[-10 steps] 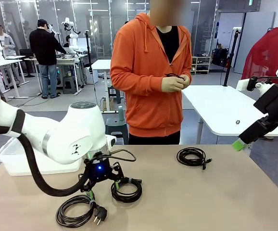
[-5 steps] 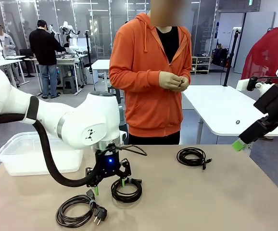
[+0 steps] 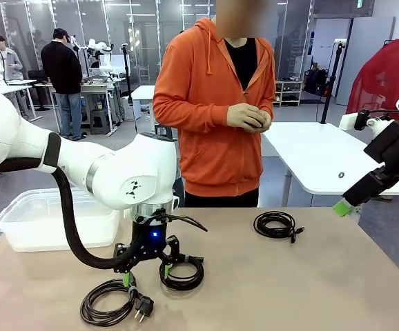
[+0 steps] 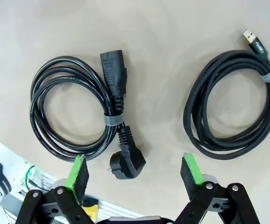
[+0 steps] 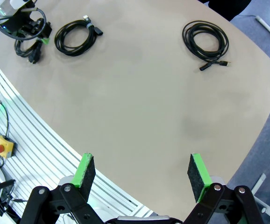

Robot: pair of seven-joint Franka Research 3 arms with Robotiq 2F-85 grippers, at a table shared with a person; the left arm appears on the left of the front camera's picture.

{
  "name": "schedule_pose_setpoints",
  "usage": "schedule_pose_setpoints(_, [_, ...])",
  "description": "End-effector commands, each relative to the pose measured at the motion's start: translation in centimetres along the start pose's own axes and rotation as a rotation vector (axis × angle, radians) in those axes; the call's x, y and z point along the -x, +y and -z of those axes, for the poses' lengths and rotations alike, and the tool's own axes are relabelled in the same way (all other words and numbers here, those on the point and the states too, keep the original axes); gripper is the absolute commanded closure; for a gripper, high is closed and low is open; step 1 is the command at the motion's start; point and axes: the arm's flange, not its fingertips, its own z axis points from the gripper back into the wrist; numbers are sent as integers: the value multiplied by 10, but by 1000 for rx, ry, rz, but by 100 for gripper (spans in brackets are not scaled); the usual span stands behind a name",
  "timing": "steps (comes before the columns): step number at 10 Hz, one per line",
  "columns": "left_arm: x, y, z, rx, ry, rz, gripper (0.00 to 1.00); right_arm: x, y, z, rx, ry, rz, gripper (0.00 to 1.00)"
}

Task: Organize and store the cables.
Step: Place the Power Cable into the Organizing box.

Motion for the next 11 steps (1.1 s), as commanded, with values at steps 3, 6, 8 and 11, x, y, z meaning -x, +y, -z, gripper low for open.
schedule_pose_setpoints(3, [-4,3,8,33,-27,-15,0,-3,0,0,3,12,-1,0])
schedule_pose_setpoints(6, [-4,18,26,40,-20,-7,0,-3,0,0,3,12,-1,0])
schedule_pose_setpoints(8, [-7,22,31,55,-21,4,0,-3,0,0,3,12,-1,0])
schedule_pose_setpoints(11, [-13,25,33,76,-42,-14,0,-3,0,0,3,12,-1,0])
